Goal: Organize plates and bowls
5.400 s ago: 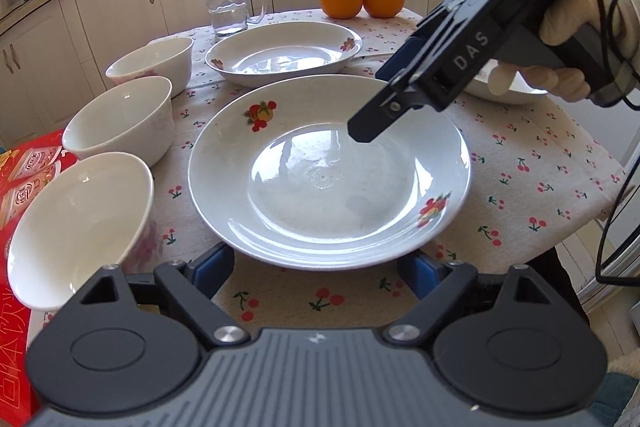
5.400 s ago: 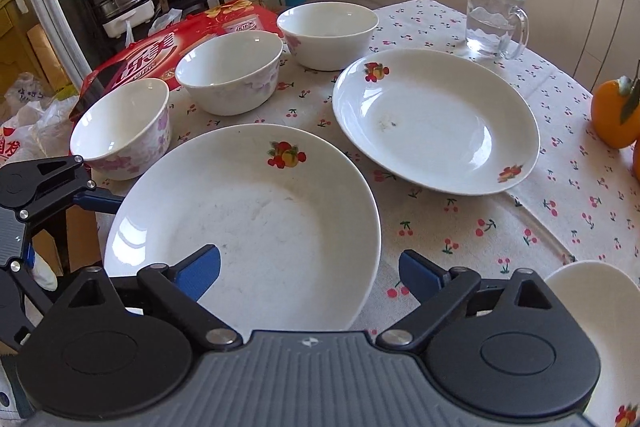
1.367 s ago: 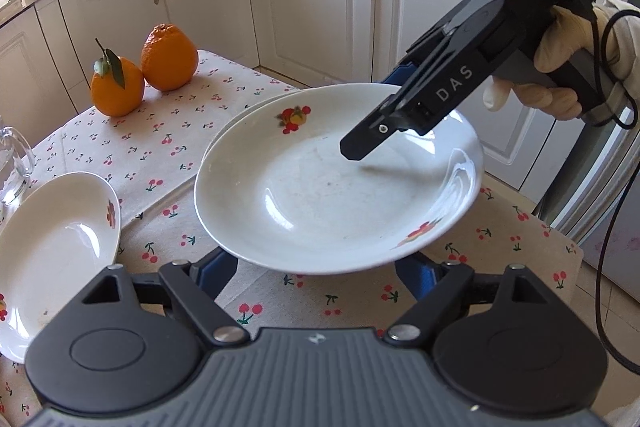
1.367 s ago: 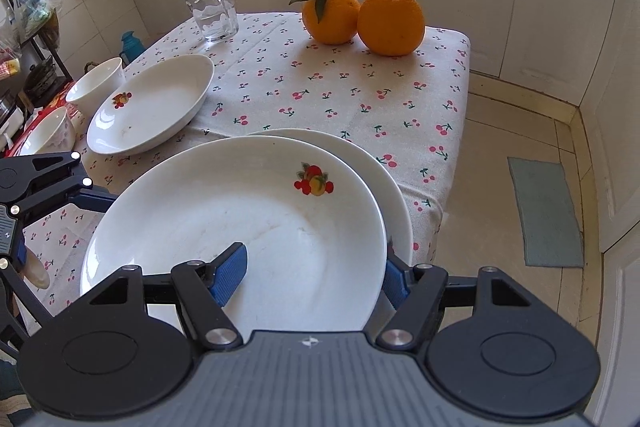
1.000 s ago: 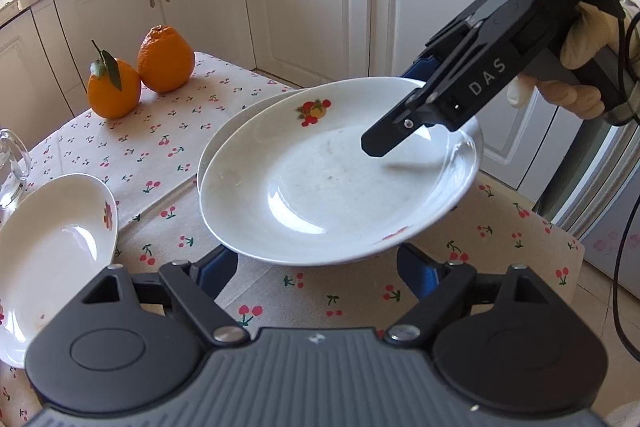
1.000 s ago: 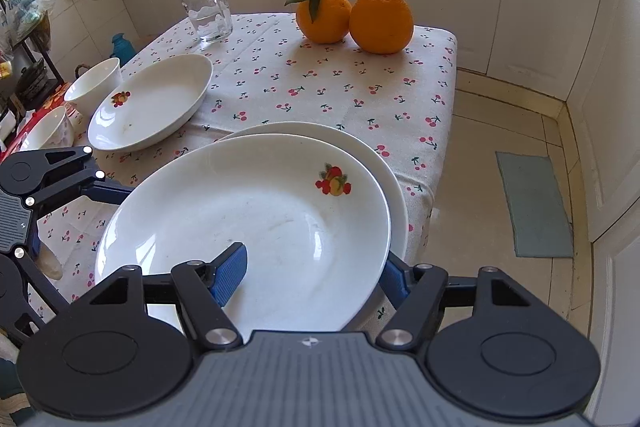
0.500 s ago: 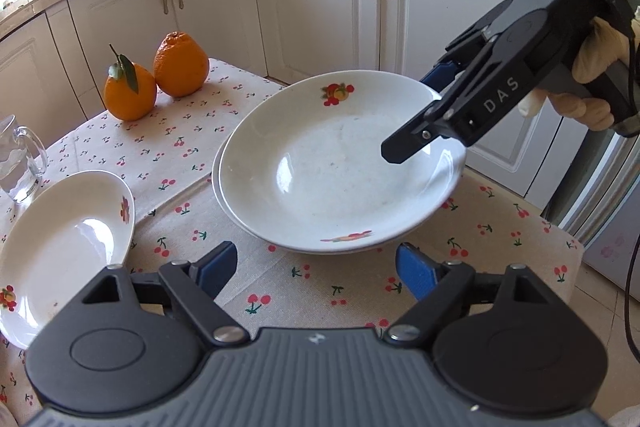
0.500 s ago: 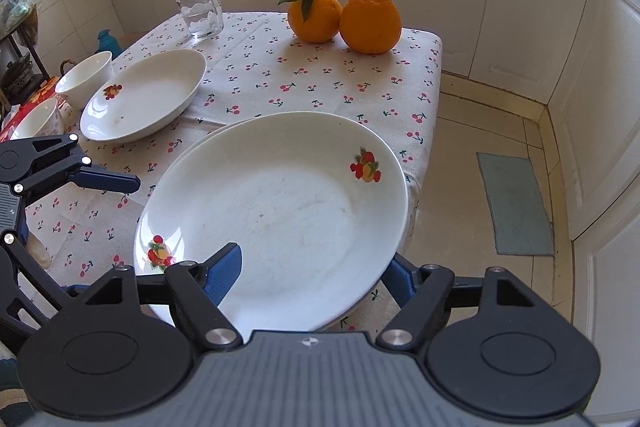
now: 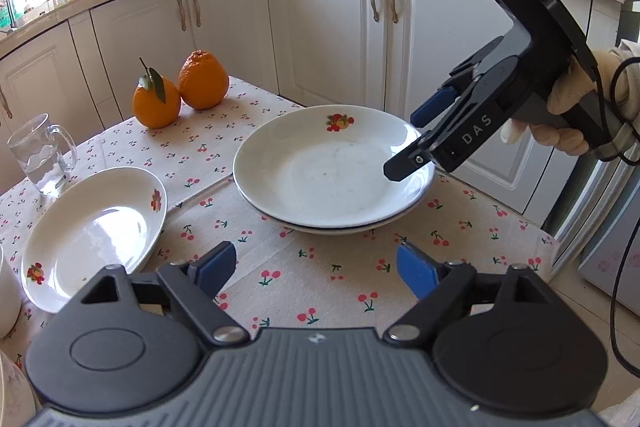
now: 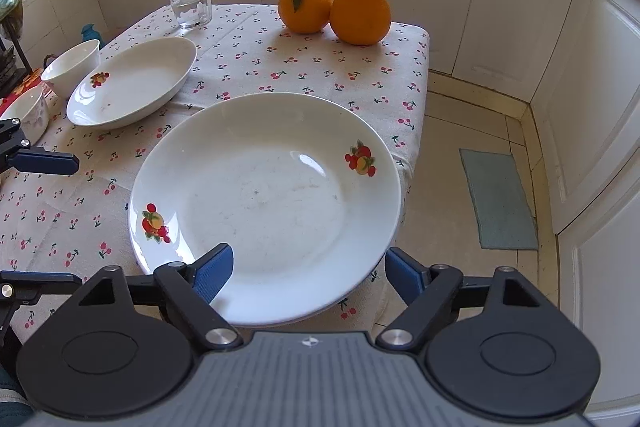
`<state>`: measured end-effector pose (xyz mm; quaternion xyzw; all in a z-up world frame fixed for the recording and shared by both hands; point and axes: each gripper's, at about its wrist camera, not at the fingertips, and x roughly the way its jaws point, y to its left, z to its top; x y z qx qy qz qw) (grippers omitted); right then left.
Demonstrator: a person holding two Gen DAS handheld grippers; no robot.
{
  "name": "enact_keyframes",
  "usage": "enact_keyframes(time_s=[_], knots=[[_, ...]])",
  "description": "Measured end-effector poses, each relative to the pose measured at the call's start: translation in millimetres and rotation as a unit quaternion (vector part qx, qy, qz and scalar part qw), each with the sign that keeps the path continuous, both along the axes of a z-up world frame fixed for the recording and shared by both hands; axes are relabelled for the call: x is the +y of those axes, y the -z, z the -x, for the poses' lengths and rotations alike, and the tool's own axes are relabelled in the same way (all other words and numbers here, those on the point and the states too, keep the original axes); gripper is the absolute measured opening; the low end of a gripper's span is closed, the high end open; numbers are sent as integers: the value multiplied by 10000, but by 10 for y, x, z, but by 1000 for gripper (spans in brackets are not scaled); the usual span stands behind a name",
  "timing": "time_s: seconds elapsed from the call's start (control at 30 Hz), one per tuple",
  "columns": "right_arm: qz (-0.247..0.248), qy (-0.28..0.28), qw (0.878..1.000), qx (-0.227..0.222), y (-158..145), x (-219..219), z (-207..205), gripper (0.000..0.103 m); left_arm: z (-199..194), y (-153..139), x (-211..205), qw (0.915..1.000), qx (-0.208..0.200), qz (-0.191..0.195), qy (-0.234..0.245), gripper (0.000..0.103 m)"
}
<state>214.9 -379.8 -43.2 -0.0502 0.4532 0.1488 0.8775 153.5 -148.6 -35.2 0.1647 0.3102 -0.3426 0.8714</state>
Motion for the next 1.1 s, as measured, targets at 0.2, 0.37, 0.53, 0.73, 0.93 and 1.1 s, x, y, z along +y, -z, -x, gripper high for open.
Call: enact_keyframes(time_s=[0.2,0.37,0.53,0.73,0.93,1.1], knots=[[13,-21,9992,-398,-187,178,283,103,227,-103,168,9995,-303,39,-108,92],[4,69,9972,-739,-319,440,632,103,397,-175,348,9988,-355,164,-286,93],[-88,154,9946,-1024,-358,766,955,103,604,-188,599,9970,-419,193,-620,94],[-394,170,9928,-1119,-336,1156,1204,103,877,-186,948,9936,-568,53,-970,94],[-300,-36,9924,-1193,-353,1606,1291,103,1092,-190,1413,9882,-590,105,-1408,94],[-214,-380,9916,-1221,-397,1990,1263,103,1189,-162,1822,9816,-619,62,-1806,94]])
